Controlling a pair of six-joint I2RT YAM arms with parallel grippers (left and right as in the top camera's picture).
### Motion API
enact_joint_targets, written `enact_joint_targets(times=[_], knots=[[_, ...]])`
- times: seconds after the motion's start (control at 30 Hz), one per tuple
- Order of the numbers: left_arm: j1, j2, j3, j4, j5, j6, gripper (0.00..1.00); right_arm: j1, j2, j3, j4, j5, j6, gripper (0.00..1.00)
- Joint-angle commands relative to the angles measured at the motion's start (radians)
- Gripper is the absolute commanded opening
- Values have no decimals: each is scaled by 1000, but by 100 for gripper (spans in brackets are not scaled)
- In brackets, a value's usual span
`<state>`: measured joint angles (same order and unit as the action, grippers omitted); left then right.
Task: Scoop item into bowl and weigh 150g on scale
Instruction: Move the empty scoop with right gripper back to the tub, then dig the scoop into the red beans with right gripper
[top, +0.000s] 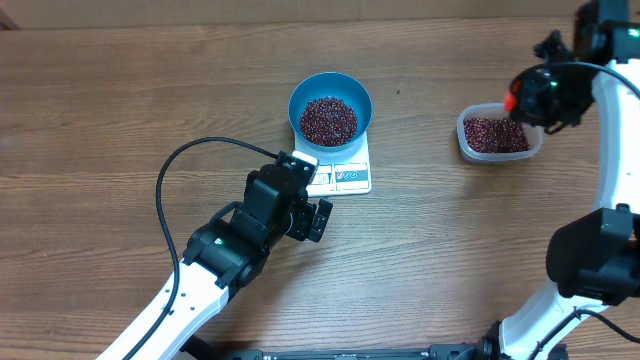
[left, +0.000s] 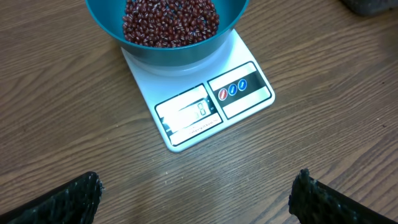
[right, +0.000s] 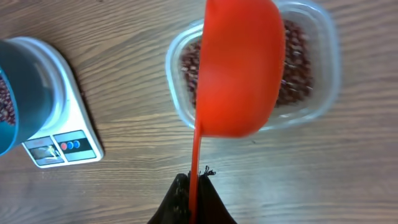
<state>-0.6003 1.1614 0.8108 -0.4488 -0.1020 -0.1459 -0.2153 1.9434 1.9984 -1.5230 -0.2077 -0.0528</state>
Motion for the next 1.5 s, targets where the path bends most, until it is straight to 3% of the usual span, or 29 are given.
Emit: enact_joint_targets(times=[0.0,0.97,1.3,1.47], knots=[[6,3,5,0,-13,11,99,-10,0,17,-6,30,-8,4],[6,23,5,0,-12,11,100,-10,249,17,15,163,-2,4],[6,23,5,0,-12,11,99,-10,315,17,28,157,-9,4],[6,23,5,0,-12,12,100,-10,316,17,23,30,-107,4]])
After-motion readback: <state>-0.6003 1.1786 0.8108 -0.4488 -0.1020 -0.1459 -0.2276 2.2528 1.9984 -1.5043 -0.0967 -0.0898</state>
